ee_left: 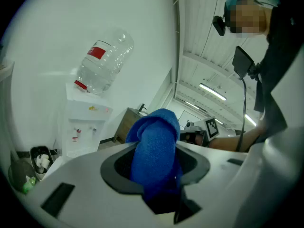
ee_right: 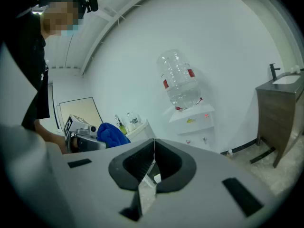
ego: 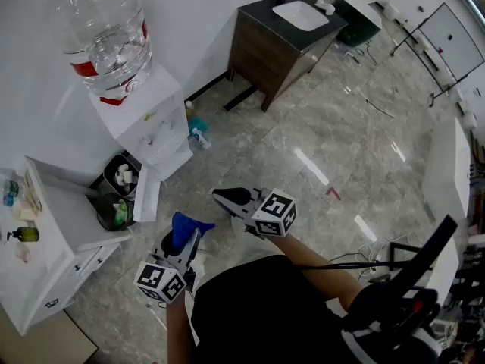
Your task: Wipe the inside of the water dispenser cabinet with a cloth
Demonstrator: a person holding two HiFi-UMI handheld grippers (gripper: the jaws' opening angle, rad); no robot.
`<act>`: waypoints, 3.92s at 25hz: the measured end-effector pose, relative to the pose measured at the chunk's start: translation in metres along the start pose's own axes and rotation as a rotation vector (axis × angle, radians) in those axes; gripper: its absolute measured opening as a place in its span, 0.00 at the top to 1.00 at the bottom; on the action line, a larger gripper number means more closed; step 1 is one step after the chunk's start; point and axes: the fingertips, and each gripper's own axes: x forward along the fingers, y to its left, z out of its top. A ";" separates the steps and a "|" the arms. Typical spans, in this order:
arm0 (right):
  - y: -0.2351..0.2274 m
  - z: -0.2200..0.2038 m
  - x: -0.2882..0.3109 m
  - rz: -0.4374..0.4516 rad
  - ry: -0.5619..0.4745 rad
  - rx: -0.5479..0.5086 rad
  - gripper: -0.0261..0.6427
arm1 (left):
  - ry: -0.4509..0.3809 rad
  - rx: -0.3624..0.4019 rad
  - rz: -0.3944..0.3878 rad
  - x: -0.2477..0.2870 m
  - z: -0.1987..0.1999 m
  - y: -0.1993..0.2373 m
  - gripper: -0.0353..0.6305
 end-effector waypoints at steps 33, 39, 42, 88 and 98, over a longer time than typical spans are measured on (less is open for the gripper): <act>-0.331 -0.264 0.216 0.141 0.136 -0.317 0.96 | 0.045 0.264 0.056 0.226 -0.274 0.372 0.70; -0.403 -0.305 0.208 0.149 0.053 -0.369 0.96 | 0.087 0.398 0.102 0.295 -0.352 0.483 0.70; -0.428 -0.324 0.202 0.109 0.047 -0.403 0.96 | 0.055 0.451 0.097 0.332 -0.374 0.531 0.70; -0.412 -0.466 0.155 0.133 0.117 -0.166 0.96 | 0.404 0.772 0.484 0.513 -0.366 0.816 0.72; -0.409 -0.479 0.183 0.173 0.214 -0.135 0.96 | 0.443 0.903 0.356 0.509 -0.398 0.774 0.73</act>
